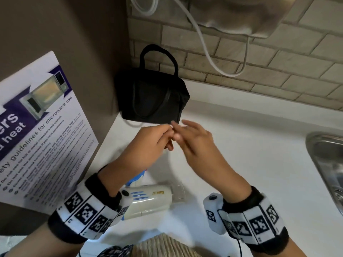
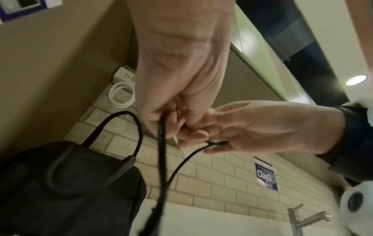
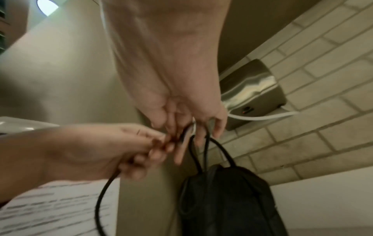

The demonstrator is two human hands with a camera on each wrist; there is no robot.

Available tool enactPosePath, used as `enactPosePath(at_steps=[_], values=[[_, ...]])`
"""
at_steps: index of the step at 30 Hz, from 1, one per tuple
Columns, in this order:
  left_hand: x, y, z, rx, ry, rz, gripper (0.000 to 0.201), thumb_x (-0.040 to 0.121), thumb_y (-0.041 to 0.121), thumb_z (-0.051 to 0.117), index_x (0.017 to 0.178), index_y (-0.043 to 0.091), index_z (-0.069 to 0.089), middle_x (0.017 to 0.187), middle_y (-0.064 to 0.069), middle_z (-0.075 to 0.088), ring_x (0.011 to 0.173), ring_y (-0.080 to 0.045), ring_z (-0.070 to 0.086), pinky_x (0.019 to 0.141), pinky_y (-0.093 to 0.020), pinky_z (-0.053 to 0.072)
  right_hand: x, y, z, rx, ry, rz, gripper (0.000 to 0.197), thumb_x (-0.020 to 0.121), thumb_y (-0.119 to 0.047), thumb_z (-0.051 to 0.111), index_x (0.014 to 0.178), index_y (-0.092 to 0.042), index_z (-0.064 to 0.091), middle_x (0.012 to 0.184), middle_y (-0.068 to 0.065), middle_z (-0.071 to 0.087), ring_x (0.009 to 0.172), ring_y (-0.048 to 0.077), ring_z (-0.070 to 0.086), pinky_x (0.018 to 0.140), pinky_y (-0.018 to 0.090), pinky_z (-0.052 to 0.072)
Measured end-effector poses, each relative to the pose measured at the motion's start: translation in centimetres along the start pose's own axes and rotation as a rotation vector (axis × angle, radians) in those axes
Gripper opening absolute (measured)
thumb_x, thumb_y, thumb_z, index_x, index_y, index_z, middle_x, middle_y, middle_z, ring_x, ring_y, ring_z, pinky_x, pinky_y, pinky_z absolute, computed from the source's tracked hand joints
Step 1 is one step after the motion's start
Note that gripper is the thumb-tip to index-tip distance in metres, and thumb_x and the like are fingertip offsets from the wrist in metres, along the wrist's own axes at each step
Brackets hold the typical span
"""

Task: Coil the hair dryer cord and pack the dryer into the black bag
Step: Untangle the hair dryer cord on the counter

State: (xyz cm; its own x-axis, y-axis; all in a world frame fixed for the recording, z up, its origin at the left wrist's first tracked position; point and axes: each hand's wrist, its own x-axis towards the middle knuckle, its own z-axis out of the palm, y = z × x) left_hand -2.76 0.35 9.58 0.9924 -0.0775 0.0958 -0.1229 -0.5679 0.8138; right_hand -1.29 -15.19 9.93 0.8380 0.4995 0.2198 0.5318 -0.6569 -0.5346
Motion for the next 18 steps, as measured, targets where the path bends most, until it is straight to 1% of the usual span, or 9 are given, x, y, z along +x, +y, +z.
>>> enactPosePath(at_steps=[1, 3, 6, 7, 8, 10, 12, 15, 18], values=[[-0.1, 0.3, -0.1, -0.005, 0.021, 0.023, 0.024, 0.098, 0.011, 0.045, 0.084, 0.011, 0.063, 0.068, 0.005, 0.065, 0.059, 0.0, 0.056, 0.056, -0.013, 0.04, 0.1, -0.1, 0.5, -0.063, -0.02, 0.005, 0.035, 0.094, -0.015, 0.039, 0.122, -0.017, 0.058, 0.102, -0.003, 0.07, 0.121, 0.02, 0.047, 0.103, 0.04, 0.034], [-0.3, 0.8, -0.5, 0.036, 0.062, 0.065, 0.023, 0.093, 0.003, 0.045, 0.08, 0.011, 0.063, 0.062, 0.008, 0.061, 0.061, -0.004, 0.054, 0.058, -0.021, 0.045, 0.5, 0.0, 1.0, -0.083, 0.012, 0.039, 0.027, 0.086, -0.004, 0.042, 0.094, -0.016, 0.064, 0.076, -0.004, 0.068, 0.098, 0.021, 0.053, 0.095, 0.041, 0.036], [-0.7, 1.5, -1.0, 0.117, 0.124, 0.108, 0.021, 0.079, 0.009, 0.04, 0.073, 0.014, 0.059, 0.059, 0.013, 0.056, 0.065, -0.016, 0.054, 0.064, -0.04, 0.047, 0.8, 0.3, 1.1, -0.084, 0.058, 0.027, 0.027, 0.078, -0.002, 0.038, 0.074, -0.022, 0.055, 0.072, -0.006, 0.062, 0.087, 0.017, 0.05, 0.093, 0.031, 0.028], [-0.8, 1.7, -1.2, 0.13, 0.151, 0.095, 0.022, 0.076, 0.009, 0.039, 0.072, 0.015, 0.059, 0.057, 0.012, 0.053, 0.063, -0.016, 0.053, 0.062, -0.041, 0.048, 0.9, 0.6, 1.3, -0.094, 0.06, 0.019, 0.028, 0.075, -0.001, 0.037, 0.073, -0.024, 0.051, 0.072, -0.006, 0.061, 0.085, 0.015, 0.048, 0.096, 0.029, 0.025], [-0.8, 1.7, -1.4, 0.12, 0.181, 0.071, 0.022, 0.077, 0.008, 0.039, 0.073, 0.014, 0.06, 0.057, 0.013, 0.053, 0.061, -0.013, 0.053, 0.06, -0.039, 0.05, 0.9, 0.9, 1.4, -0.11, 0.05, 0.02, 0.029, 0.073, 0.001, 0.036, 0.072, -0.025, 0.047, 0.072, -0.007, 0.06, 0.082, 0.014, 0.046, 0.099, 0.029, 0.024], [-0.8, 1.8, -2.2, 0.066, 0.247, 0.014, 0.023, 0.085, 0.001, 0.045, 0.074, 0.012, 0.062, 0.056, 0.017, 0.057, 0.053, -0.003, 0.051, 0.054, -0.026, 0.047, 0.6, 2.0, 1.9, -0.158, 0.032, 0.03, 0.03, 0.07, 0.003, 0.034, 0.072, -0.025, 0.043, 0.071, -0.007, 0.055, 0.075, 0.012, 0.042, 0.104, 0.032, 0.025], [-1.0, 2.1, -3.2, 0.014, 0.284, -0.035, 0.025, 0.087, -0.006, 0.048, 0.076, 0.008, 0.065, 0.054, 0.016, 0.057, 0.044, 0.003, 0.048, 0.044, -0.008, 0.034, 0.3, 3.4, 2.4, -0.178, 0.021, 0.044, 0.031, 0.068, 0.007, 0.035, 0.072, -0.024, 0.041, 0.066, -0.008, 0.049, 0.068, 0.013, 0.04, 0.105, 0.034, 0.026], [-1.6, 2.7, -4.3, 0.004, 0.299, -0.038, 0.024, 0.087, -0.009, 0.048, 0.076, 0.003, 0.066, 0.058, 0.007, 0.056, 0.042, 0.003, 0.048, 0.043, -0.004, 0.032, 0.1, 5.3, 3.2, -0.114, 0.011, 0.122, 0.036, 0.069, 0.013, 0.035, 0.07, -0.023, 0.041, 0.055, -0.011, 0.041, 0.057, 0.012, 0.04, 0.1, 0.032, 0.03], [-1.7, 2.9, -5.2, 0.003, 0.346, -0.012, 0.027, 0.089, -0.004, 0.049, 0.072, 0.009, 0.065, 0.058, 0.004, 0.058, 0.049, -0.002, 0.048, 0.048, -0.005, 0.035, 0.1, 7.0, 4.1, -0.042, 0.034, 0.203, 0.041, 0.066, 0.015, 0.035, 0.065, -0.026, 0.04, 0.056, 0.0, 0.056, 0.058, 0.02, 0.05, 0.083, 0.037, 0.041]])
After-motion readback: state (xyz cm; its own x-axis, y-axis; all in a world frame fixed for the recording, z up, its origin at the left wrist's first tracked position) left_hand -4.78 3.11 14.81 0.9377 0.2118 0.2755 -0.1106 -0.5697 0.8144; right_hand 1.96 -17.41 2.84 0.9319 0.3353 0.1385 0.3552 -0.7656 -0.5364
